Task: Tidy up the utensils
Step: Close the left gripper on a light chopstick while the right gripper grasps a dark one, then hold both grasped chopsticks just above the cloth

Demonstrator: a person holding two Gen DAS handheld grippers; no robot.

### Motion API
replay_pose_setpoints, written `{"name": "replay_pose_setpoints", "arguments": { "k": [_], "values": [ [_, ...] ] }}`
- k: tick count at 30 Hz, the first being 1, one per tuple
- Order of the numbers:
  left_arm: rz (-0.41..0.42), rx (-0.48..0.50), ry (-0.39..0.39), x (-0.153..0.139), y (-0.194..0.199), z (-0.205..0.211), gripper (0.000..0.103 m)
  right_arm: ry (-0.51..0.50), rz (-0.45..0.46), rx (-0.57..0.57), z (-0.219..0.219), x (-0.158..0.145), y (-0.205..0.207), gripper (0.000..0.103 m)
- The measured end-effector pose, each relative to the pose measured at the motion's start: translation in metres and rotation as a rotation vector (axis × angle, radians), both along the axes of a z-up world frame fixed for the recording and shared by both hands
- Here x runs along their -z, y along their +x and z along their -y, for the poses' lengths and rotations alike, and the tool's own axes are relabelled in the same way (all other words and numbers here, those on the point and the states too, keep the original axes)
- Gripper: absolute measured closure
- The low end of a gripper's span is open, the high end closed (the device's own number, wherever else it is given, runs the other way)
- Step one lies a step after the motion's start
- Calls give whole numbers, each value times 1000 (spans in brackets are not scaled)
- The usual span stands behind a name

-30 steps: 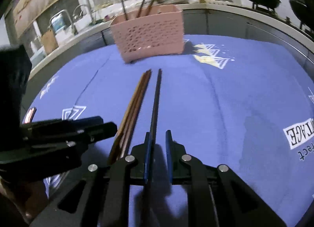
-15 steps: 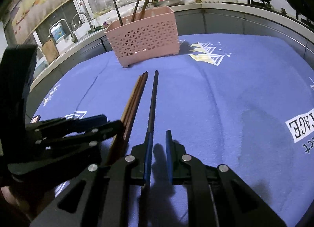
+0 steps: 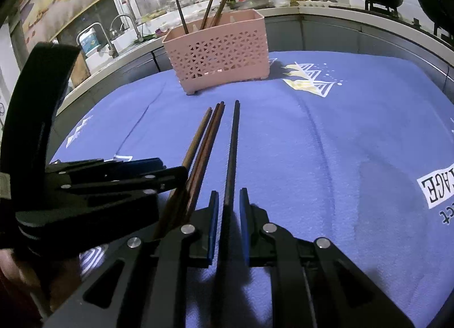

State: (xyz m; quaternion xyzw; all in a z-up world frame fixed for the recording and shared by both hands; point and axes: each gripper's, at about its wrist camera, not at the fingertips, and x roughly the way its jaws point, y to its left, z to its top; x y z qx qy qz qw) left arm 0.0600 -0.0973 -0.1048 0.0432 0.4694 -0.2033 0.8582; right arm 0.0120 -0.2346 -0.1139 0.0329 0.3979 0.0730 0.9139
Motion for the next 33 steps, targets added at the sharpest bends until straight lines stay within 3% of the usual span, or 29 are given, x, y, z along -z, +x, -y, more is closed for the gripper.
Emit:
{"name": "replay_pose_setpoints", "arguments": {
  "k": [2, 4, 8, 18, 33],
  "values": [
    [27, 5, 23, 1, -1, 3, 75, -5, 0, 1, 0, 0, 0, 88],
    [27, 13, 16, 2, 0, 0, 91, -5, -6, 3, 0, 2, 1, 88],
    [1, 2, -12, 3, 1, -20, 96, -10, -22, -11, -4, 4, 3, 88],
    [-5, -31, -40, 8, -5, -77, 95, -80, -18, -16, -16, 10, 2, 88],
    [31, -39, -45, 9, -11, -77, 95, -98, -14, -2, -19, 10, 1, 88]
  ]
}}
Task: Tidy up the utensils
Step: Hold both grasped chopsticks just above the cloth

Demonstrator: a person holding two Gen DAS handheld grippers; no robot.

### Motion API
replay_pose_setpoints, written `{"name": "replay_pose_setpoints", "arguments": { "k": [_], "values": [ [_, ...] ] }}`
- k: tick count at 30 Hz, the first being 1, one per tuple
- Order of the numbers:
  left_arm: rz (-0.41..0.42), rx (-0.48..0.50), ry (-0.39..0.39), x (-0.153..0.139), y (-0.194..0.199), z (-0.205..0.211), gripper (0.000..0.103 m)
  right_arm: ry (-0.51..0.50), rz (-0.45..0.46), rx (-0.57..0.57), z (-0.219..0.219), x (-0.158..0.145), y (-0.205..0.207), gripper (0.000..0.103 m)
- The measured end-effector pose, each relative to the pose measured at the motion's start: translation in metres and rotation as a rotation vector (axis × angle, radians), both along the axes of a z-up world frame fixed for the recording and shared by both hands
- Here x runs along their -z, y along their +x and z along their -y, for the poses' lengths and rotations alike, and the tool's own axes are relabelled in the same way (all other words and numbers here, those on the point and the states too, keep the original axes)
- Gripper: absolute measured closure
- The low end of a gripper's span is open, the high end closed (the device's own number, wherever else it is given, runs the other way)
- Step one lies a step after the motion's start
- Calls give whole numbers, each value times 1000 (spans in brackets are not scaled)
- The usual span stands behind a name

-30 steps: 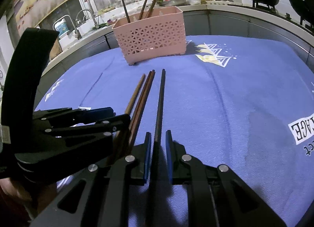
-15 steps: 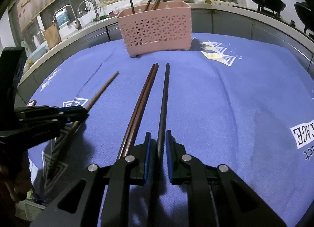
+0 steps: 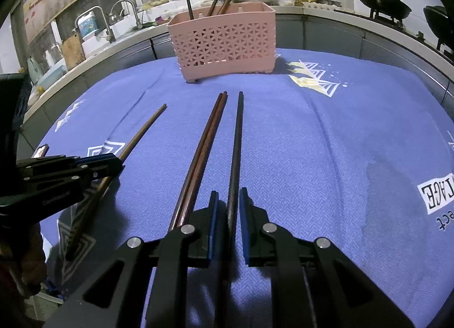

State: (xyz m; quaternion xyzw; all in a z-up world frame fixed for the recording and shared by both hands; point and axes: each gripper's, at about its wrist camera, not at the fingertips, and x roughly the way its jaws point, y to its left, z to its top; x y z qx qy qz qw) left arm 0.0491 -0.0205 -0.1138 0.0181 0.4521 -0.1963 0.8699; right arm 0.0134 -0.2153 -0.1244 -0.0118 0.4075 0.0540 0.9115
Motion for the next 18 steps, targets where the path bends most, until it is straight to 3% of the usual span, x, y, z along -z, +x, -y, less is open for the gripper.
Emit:
{"name": "replay_pose_setpoints", "arguments": {
  "k": [18],
  "values": [
    [2, -1, -2, 0, 0, 0, 95, -29, 7, -9, -3, 0, -1, 89]
  ]
}}
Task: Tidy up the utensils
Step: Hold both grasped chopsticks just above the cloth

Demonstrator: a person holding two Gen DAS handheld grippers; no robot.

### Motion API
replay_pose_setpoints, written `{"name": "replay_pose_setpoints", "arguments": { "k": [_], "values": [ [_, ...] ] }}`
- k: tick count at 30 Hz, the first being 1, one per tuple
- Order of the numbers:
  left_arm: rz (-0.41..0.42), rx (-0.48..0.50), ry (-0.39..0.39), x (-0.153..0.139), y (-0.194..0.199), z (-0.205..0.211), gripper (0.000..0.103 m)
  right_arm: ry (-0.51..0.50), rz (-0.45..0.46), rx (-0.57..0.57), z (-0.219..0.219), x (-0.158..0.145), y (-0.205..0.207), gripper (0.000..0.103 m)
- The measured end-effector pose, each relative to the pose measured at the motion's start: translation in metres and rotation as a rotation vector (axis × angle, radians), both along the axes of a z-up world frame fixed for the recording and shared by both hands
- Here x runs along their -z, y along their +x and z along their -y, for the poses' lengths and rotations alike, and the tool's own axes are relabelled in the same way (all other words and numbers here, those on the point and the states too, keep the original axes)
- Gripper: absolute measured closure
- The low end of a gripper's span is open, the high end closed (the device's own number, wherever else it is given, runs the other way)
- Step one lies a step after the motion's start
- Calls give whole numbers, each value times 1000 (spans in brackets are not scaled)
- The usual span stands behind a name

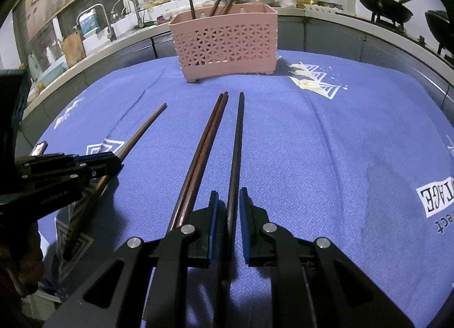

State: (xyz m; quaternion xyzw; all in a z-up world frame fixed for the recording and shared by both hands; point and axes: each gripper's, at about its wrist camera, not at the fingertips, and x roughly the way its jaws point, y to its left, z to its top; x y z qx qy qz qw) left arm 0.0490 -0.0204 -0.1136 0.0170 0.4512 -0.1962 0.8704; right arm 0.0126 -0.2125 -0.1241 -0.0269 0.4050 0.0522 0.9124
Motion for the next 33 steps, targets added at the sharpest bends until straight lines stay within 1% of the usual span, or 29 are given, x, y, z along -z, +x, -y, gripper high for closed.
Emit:
{"name": "replay_pose_setpoints", "arguments": {
  "k": [1, 2, 3, 5, 12, 18, 33],
  "values": [
    [0, 1, 0, 0, 0, 0, 95, -11, 3, -1, -1, 0, 0, 92],
    [1, 2, 1, 0, 0, 0, 95, -18, 4, 0, -1, 0, -1, 94],
    [0, 3, -2, 0, 0, 0, 95, -8, -1, 5, 2, -1, 0, 96],
    [-5, 3, -9, 0, 0, -1, 95, 8, -7, 19, 8, -2, 0, 97],
    [-12, 8, -21, 0, -2, -5, 95, -10, -9, 40, 21, -2, -14, 97],
    [-9, 1, -14, -1, -4, -2, 95, 51, -23, 62, 27, -3, -15, 96],
    [-18, -2, -24, 0, -3, -3, 95, 98, -25, 74, 31, -3, -14, 96]
  ]
}}
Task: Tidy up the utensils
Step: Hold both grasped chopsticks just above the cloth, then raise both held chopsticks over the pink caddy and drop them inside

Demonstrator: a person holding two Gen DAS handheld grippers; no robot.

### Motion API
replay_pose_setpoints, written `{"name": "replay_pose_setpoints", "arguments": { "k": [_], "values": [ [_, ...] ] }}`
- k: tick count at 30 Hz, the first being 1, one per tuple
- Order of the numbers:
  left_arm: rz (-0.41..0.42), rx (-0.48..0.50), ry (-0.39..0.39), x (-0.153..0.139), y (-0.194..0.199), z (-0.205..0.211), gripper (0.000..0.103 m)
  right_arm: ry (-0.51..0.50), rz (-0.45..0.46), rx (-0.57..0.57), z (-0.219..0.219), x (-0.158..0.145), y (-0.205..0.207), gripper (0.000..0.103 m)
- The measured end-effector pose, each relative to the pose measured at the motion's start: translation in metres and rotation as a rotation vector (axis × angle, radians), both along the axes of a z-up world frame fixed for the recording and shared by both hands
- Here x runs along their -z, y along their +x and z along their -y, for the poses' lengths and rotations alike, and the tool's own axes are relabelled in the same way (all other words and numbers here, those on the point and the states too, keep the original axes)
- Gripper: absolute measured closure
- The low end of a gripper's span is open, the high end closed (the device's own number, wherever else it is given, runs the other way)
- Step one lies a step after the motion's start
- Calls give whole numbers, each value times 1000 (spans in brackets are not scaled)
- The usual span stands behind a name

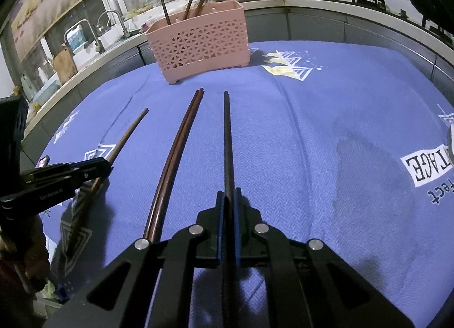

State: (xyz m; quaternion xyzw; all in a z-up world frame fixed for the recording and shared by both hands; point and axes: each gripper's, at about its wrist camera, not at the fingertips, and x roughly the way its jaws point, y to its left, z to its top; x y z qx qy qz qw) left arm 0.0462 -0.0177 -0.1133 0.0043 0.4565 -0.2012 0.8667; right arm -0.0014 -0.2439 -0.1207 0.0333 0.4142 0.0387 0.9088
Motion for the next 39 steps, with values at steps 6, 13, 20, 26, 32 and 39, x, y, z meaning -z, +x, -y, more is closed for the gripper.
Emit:
{"name": "replay_pose_setpoints", "arguments": {
  "k": [6, 13, 20, 26, 32, 39],
  "values": [
    [0, -1, 0, 0, 0, 0, 94, -1, 0, 0, 0, 0, 0, 96],
    [-1, -2, -1, 0, 1, 0, 95, 0, 0, 0, 0, 0, 0, 96],
    [-2, -2, -1, 0, 1, 0, 95, 1, 0, 0, 1, -1, 1, 96],
    [-10, -3, -9, 1, 0, 0, 95, 1, 0, 1, 0, 0, 1, 96],
    [-78, 14, -78, -1, 10, -7, 89, 15, -13, -1, 2, -2, 5, 96],
    [-120, 9, -125, -9, 37, -6, 81, 14, -9, -49, -2, -17, 34, 96]
  ]
}}
